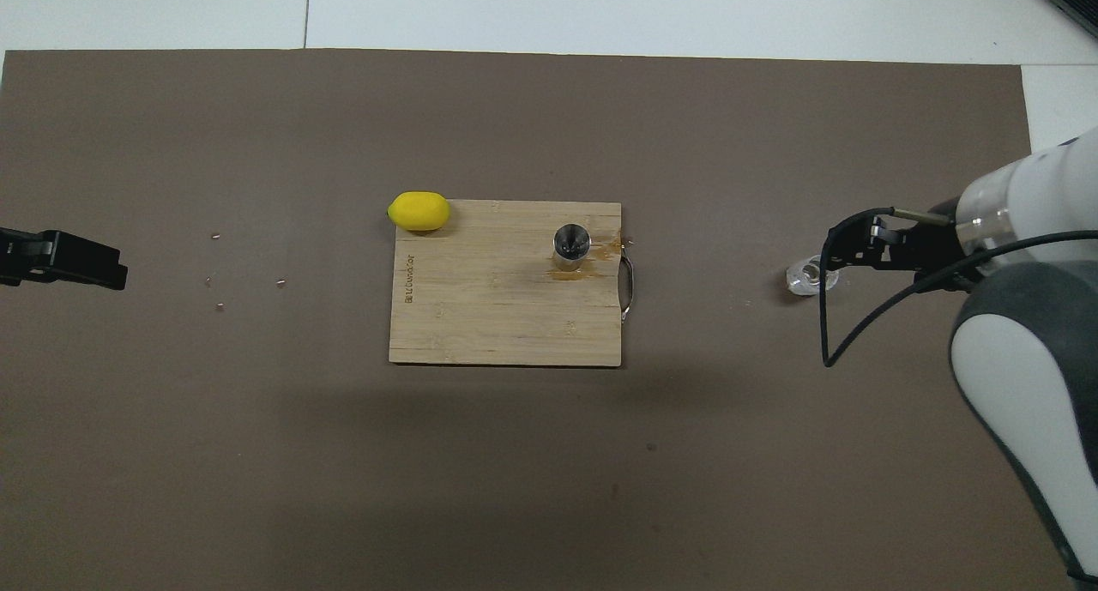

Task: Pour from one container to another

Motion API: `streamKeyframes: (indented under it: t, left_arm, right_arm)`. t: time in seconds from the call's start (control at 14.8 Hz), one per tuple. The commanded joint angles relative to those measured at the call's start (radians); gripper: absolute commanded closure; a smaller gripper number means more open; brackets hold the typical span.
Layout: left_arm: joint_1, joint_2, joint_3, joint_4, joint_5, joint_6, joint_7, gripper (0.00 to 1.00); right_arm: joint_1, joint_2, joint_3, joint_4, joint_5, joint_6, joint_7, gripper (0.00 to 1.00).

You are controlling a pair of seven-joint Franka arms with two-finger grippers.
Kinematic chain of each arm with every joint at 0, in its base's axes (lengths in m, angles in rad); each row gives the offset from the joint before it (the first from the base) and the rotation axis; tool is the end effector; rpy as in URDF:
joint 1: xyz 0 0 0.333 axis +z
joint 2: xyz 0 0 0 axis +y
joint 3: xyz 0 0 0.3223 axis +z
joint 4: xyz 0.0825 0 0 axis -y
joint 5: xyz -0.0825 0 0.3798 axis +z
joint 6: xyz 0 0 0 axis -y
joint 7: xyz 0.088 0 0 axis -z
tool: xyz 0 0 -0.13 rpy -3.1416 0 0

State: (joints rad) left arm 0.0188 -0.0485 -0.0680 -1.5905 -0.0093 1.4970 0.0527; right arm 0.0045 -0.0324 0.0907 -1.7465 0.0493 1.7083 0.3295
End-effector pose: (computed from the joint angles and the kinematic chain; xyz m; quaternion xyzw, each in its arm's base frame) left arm 0.5254 -0.0280 0.6184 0.9984 -0.0511 -0.0225 0.0030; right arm 0.5439 0.0583 0.5548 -0.9925 0.1203 0.0077 0.0218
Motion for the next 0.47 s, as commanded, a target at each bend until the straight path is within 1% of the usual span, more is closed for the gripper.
streamKeyframes:
  t: [0.0,0.2,0.41]
  left_arm:
    - [-0.005,-0.014,0.007,-0.006,-0.006,-0.012,0.009,0.00]
    - [-0.005,-0.014,0.007,-0.006,-0.006,-0.012,0.009,0.00]
    - [-0.005,-0.014,0.007,-0.006,-0.006,-0.012,0.009,0.00]
  right_arm:
    - [-0.020,0.040,0.006,0.123,-0.057,-0.084,-0.070,0.00]
    - [-0.020,0.040,0.006,0.160,-0.094,-0.118,-0.070,0.00]
    - [-0.014,0.034,0.006,0.159,-0.092,-0.143,-0.069,0.00]
